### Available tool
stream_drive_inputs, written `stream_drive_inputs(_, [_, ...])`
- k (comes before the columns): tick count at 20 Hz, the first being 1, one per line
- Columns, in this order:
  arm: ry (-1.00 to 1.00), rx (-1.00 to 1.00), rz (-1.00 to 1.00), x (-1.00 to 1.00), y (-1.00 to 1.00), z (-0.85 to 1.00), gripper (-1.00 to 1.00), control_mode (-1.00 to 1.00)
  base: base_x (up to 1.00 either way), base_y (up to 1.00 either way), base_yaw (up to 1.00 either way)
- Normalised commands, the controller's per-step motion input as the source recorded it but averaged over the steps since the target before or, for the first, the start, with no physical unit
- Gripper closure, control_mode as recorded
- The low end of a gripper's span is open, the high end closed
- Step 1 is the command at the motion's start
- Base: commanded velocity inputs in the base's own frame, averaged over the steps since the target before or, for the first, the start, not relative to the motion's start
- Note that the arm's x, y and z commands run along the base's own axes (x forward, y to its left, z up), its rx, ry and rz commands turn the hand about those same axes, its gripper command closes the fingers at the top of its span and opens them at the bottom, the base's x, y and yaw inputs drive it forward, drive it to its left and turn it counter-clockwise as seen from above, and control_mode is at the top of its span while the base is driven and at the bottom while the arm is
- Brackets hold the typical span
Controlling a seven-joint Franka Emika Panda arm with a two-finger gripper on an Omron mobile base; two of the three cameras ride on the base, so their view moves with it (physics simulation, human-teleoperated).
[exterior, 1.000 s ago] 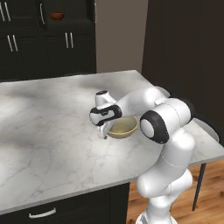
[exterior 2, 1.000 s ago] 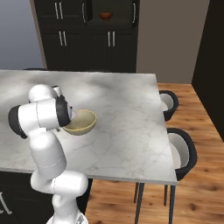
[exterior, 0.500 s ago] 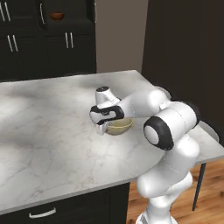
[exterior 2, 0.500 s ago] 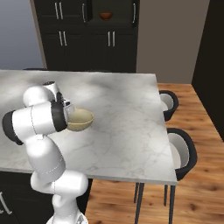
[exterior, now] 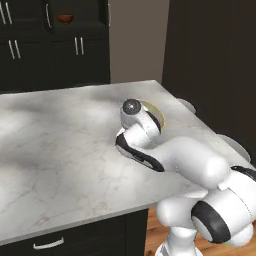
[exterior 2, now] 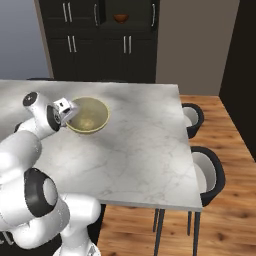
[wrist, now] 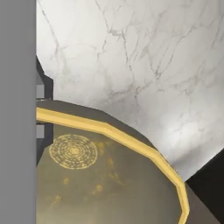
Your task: Open the cabinet. Pick the bowls from the counter and place them in the cabinet. Then close the cabinet.
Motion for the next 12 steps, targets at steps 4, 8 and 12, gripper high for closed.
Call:
stream_drive_inputs(4, [-0.59,0.00,-0.13,-0.71,-0.49,0.53,1.00,1.00,-0.23,-0.20,-0.04])
stream_drive_inputs(8, [0.00,0.00,0.00,0.00,0.00,0.00,1.00,1.00,-0.53,-0.98,-0.22])
stream_drive_inputs(12, [0.00,0.00,0.00,0.00,0.00,0.00,1.00,1.00,-0.02,-1.00,-0.28])
